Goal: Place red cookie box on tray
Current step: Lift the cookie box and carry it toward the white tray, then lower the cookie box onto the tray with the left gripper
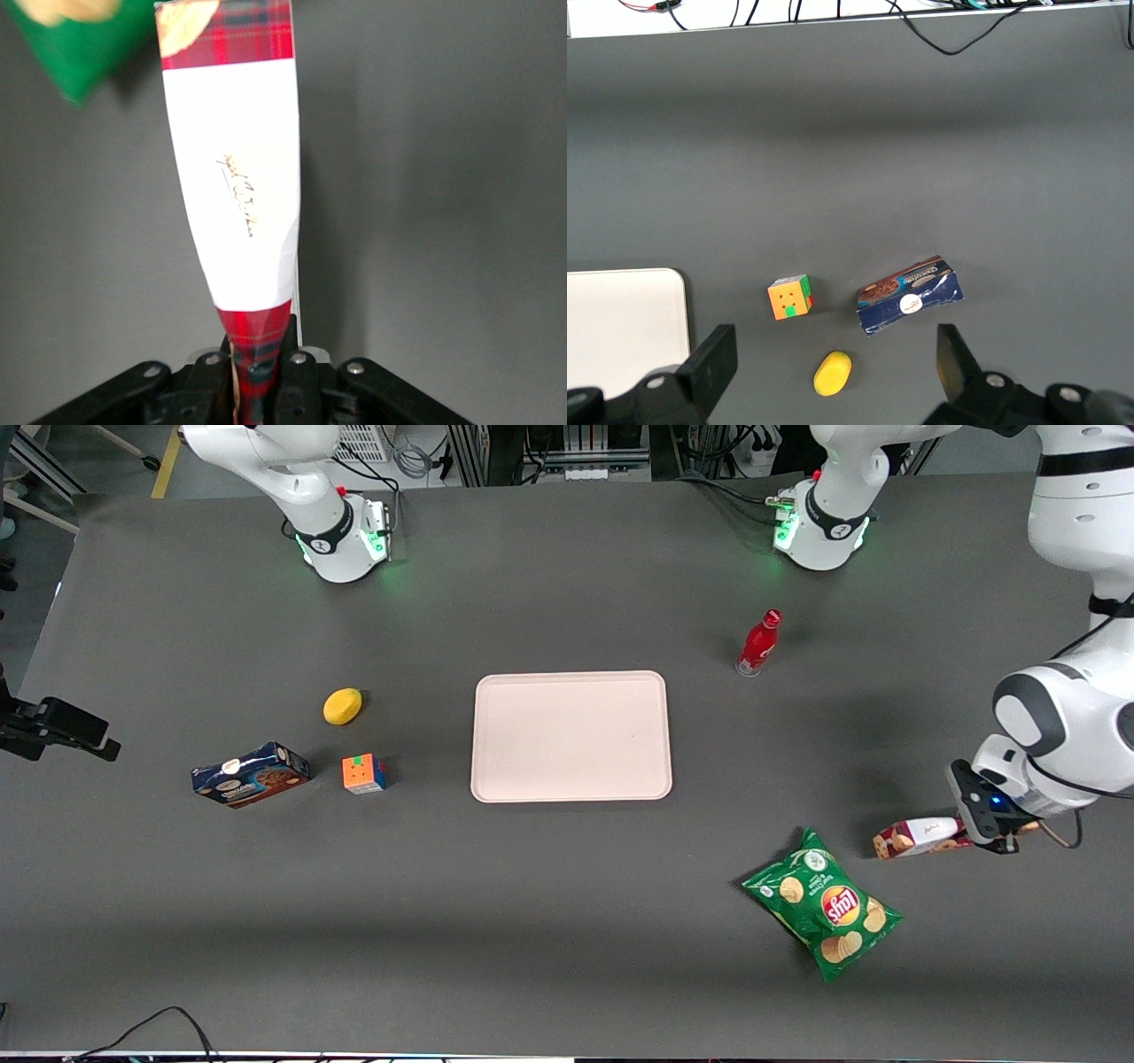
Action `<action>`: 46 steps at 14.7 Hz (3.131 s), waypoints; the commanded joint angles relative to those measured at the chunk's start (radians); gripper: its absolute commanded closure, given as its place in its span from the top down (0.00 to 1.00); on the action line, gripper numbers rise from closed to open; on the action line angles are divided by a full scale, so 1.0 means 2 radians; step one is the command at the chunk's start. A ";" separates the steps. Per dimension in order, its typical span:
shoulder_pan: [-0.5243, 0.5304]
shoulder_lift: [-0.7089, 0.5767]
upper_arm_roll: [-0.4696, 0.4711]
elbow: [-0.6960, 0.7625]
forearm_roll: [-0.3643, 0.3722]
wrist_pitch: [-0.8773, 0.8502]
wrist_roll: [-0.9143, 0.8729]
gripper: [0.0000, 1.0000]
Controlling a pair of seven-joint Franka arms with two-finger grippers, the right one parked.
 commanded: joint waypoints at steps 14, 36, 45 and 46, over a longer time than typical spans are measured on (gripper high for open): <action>-0.017 -0.081 -0.073 0.192 0.034 -0.331 -0.405 0.02; -0.096 -0.046 -0.416 -0.004 0.275 -0.145 -1.409 0.06; -0.103 0.051 -0.421 -0.011 0.380 -0.128 -1.475 0.08; -0.103 0.055 -0.420 -0.016 0.385 -0.126 -1.473 0.08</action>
